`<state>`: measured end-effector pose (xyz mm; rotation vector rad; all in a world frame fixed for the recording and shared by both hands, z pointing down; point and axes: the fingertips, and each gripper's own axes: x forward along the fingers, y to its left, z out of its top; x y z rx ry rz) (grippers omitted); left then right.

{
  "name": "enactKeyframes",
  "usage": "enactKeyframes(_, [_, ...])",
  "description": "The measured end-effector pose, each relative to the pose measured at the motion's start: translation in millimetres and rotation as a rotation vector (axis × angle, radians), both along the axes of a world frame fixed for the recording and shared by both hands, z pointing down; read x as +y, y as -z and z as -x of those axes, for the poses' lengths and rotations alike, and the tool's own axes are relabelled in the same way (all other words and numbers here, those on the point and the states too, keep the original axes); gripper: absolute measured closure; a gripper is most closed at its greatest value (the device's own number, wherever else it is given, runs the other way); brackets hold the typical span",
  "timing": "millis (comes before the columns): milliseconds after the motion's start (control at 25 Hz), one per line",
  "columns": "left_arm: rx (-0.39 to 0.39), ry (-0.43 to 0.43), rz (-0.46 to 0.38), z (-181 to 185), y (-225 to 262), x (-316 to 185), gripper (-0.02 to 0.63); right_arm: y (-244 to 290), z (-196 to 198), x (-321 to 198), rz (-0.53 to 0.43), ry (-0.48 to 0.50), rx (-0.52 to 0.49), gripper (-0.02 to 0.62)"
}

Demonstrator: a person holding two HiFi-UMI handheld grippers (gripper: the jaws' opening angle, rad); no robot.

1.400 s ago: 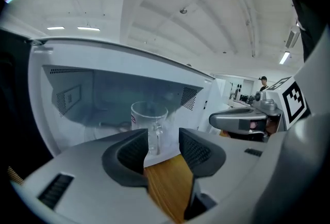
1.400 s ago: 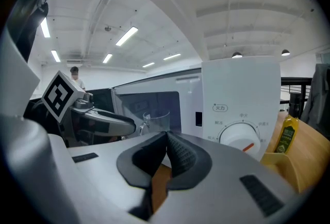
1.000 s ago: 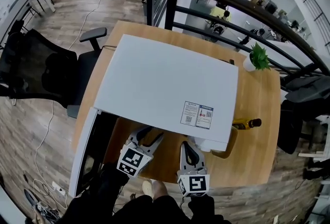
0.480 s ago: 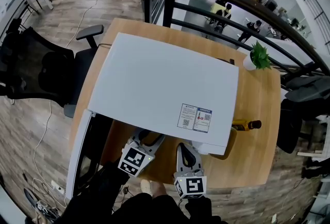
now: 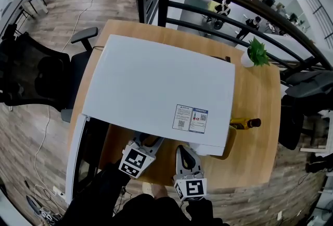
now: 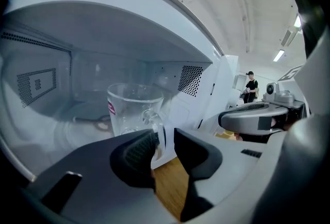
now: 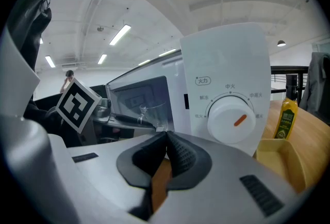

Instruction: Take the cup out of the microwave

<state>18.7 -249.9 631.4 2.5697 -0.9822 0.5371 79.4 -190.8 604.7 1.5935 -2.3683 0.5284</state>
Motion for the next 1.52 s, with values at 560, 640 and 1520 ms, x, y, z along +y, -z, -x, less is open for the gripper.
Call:
enactKeyframes(560, [0.002,-0.022,-0.036,-17,2,-5,0.568,-4,-17,6,0.009,-0.041,-0.002,0.58])
enactKeyframes(640, [0.011,-0.026,-0.041,-18,3,-5,0.572,-4,-19,8,0.01,-0.05,-0.007,0.58])
enactKeyframes(1520, [0.008,-0.032,-0.142,-14,26,15,0.581,10,-24,23,-0.02,-0.063,0.013,0.58])
